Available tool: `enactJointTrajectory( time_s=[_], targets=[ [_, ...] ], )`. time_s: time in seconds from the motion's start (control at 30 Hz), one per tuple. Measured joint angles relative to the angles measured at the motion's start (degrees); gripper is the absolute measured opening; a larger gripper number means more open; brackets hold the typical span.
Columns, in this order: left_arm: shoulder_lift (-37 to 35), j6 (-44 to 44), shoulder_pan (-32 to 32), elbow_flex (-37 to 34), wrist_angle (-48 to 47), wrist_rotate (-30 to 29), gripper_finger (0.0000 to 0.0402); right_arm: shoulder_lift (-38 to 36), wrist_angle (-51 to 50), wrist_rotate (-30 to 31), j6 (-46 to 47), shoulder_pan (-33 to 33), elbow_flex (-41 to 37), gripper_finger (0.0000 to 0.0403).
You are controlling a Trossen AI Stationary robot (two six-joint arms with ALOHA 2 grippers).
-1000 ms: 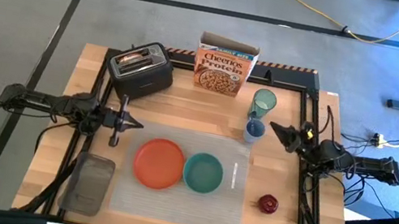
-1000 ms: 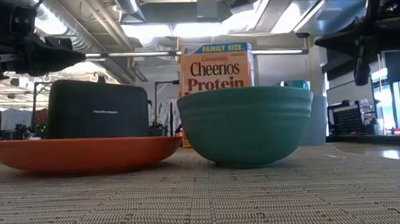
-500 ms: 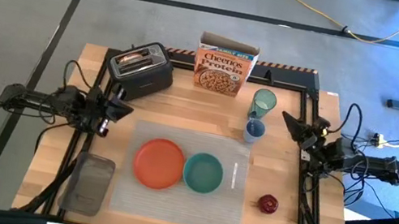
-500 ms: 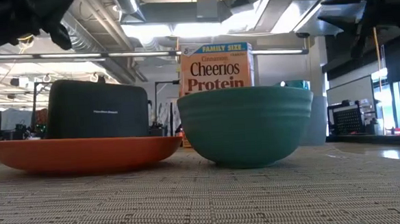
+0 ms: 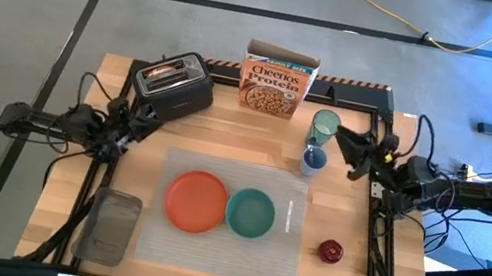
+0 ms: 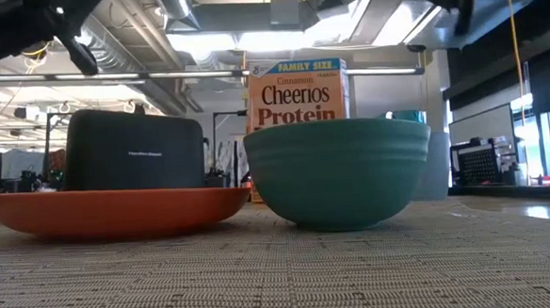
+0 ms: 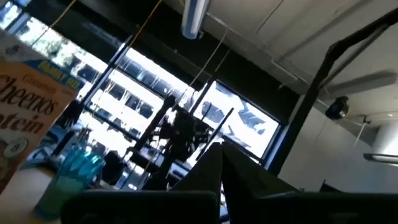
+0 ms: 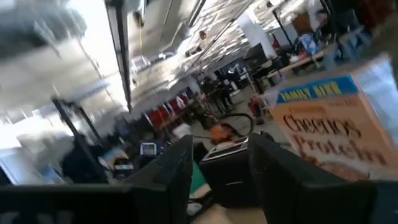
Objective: Arrange a breakfast setting
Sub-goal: Pour the cereal into the blue bowl
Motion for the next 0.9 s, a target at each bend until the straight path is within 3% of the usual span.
enactJointTrajectory(
  time_s=[0.1,0.2,0.3,0.4,0.53,0.63,0.8,0.9],
  targets=[
    [2.7,0.5,0.0,2.6,-5.0,-0.4,0.0001,5.1,-2.4,6.7,-3.6,-0.3,5.4,0.0147],
    [7.9,2.4,0.0,8.1,-15.6,-1.4,0.0014,9.3,-12.6,6.7,-6.0,-4.3,12.1,0.0147],
    [15.3,7.2,0.0,15.1,-22.8,-1.9,0.0041,14.1,-24.9,-0.7,-6.3,-12.2,19.7,0.0147],
    [22.2,11.7,0.0,20.6,-24.3,-4.2,0.0077,19.1,-33.9,-9.9,-7.8,-21.8,26.3,0.0147],
    [29.5,15.4,1.3,27.5,-24.1,-10.1,0.0136,25.1,-38.8,-22.7,-12.7,-33.9,32.7,0.0147],
    [33.6,15.8,3.9,32.0,-27.3,-10.6,0.0180,28.7,-39.2,-31.8,-15.5,-41.7,35.3,0.0157],
    [39.0,13.9,8.9,38.1,-34.8,-8.5,0.0240,33.8,-39.0,-44.5,-18.8,-51.3,37.0,0.0227],
    [42.3,10.7,12.0,41.5,-38.8,-9.0,0.0266,36.9,-38.9,-47.5,-21.2,-54.4,37.0,0.0291]
  ],
)
